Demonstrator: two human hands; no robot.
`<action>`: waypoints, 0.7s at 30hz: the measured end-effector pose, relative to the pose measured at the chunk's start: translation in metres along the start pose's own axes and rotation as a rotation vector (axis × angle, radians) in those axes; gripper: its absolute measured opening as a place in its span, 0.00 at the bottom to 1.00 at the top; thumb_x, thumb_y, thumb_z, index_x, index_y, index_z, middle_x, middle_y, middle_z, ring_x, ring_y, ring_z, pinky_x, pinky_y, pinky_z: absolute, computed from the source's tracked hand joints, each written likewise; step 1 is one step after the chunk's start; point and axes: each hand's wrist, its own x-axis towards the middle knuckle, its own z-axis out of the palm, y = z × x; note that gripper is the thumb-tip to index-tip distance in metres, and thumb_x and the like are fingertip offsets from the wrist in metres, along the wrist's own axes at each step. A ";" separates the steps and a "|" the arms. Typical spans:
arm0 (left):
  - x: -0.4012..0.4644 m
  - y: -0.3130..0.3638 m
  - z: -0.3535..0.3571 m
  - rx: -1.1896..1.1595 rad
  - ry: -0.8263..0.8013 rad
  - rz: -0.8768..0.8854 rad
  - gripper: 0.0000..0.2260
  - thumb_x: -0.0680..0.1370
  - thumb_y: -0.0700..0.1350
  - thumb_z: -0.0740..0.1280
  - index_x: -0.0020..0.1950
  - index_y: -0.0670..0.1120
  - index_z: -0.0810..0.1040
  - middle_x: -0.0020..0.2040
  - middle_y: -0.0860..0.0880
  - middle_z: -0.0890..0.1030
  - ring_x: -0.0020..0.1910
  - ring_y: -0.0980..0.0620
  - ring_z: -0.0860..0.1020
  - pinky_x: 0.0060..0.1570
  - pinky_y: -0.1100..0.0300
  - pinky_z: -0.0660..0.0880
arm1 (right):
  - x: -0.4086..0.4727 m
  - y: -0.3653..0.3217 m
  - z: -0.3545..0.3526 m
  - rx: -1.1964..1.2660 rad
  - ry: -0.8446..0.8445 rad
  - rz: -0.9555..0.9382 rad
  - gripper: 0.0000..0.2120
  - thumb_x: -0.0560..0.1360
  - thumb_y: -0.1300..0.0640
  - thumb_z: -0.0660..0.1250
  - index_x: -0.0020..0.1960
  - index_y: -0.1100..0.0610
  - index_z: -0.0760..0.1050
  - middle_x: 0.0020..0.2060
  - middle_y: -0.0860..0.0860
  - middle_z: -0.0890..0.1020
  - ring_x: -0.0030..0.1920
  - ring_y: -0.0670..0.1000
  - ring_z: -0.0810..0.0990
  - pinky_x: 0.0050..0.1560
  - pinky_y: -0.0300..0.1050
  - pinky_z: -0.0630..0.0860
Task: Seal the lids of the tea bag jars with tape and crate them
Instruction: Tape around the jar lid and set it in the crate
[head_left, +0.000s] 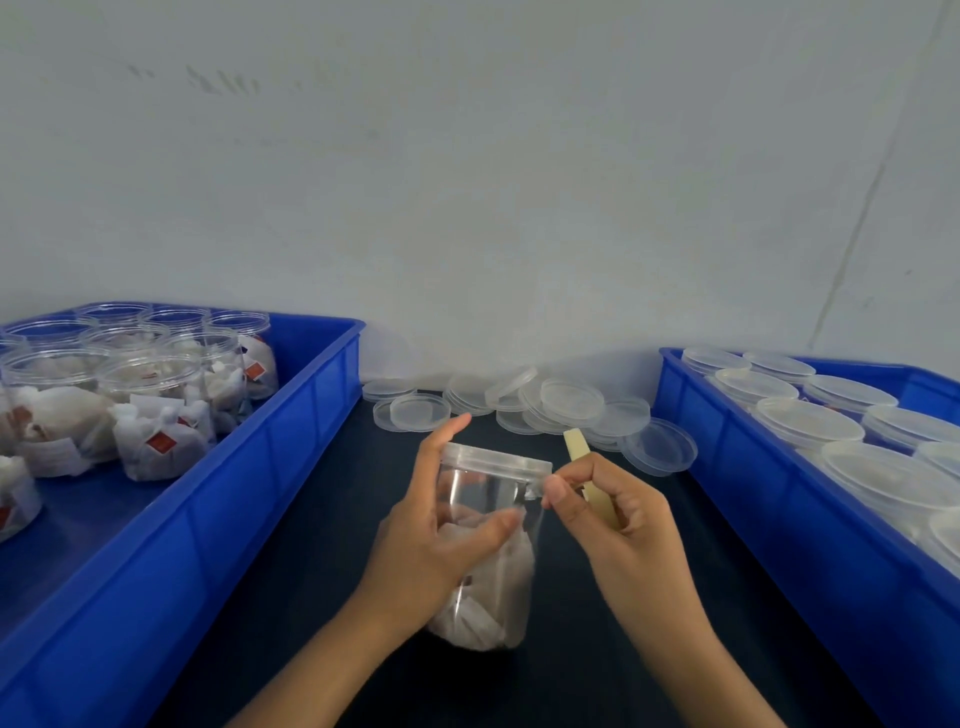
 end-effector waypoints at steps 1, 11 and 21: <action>-0.001 0.000 0.001 0.026 -0.001 0.006 0.38 0.62 0.63 0.73 0.68 0.73 0.59 0.50 0.48 0.83 0.44 0.52 0.84 0.42 0.54 0.82 | 0.000 -0.002 0.002 0.016 -0.007 0.003 0.10 0.75 0.58 0.68 0.35 0.51 0.77 0.24 0.38 0.73 0.29 0.39 0.72 0.33 0.28 0.67; -0.007 0.001 0.012 0.109 0.080 0.021 0.33 0.62 0.68 0.71 0.63 0.72 0.60 0.56 0.62 0.78 0.53 0.59 0.81 0.44 0.50 0.82 | -0.006 -0.006 0.019 0.075 0.089 0.139 0.08 0.75 0.55 0.68 0.37 0.53 0.79 0.35 0.53 0.78 0.34 0.46 0.75 0.38 0.38 0.72; -0.011 0.007 0.012 -0.029 0.017 0.077 0.28 0.66 0.62 0.73 0.61 0.63 0.64 0.56 0.59 0.80 0.56 0.55 0.81 0.53 0.50 0.80 | -0.008 -0.007 0.022 0.052 0.123 0.172 0.08 0.75 0.55 0.69 0.37 0.53 0.78 0.35 0.55 0.78 0.34 0.51 0.76 0.38 0.45 0.74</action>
